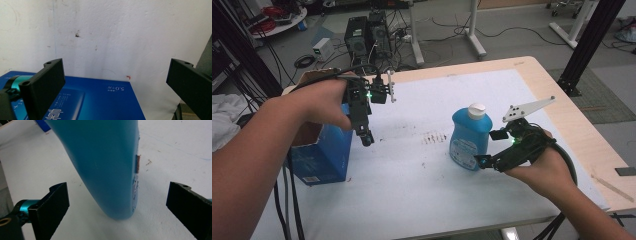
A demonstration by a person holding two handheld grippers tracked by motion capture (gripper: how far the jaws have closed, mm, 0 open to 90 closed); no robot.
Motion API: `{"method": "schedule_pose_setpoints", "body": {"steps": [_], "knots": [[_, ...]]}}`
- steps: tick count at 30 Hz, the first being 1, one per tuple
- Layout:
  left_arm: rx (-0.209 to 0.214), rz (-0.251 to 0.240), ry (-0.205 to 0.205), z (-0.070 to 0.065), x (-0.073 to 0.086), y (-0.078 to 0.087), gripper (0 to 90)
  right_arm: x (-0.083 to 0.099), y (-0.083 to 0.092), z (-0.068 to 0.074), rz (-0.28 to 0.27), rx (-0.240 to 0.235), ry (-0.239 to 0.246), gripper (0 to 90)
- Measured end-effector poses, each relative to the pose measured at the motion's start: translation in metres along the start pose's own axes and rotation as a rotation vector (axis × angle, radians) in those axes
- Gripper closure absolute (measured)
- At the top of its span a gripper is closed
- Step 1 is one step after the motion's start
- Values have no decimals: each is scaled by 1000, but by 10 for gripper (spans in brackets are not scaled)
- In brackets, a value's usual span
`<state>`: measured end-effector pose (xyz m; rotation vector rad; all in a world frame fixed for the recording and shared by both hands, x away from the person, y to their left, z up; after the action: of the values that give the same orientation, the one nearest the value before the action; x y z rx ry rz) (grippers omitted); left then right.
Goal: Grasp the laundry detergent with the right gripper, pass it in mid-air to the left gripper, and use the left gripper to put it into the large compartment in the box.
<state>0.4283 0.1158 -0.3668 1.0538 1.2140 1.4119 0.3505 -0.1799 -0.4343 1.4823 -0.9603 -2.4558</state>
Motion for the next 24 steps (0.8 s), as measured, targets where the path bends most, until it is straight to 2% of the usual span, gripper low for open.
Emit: {"method": "schedule_pose_setpoints", "body": {"steps": [7,10,15,24], "knots": [[1,1,2,-1,0,0,18,5,-14,-4,-33,-11,-39,36],[0,0,2,-1,0,0,18,5,-18,-7,-69,-21,-65,36],[-1,1,-3,-1,0,0,18,4,-25,-8,-110,-11,-70,36],[-2,6,-3,-1,3,2,18,2,-33,-9,-138,9,-69,36]]}}
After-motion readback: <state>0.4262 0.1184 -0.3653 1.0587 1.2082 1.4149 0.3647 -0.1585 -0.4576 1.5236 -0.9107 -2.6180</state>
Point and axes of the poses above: each handheld gripper's, and its own axes: y roughly backward along the jaws, x roughly out of its underside, z roughly to its left, the point moved 6 cm from there along -y, roughly forward along the jaws, and after that the axes turned 12 degrees about -x, right-handed, at the moved point
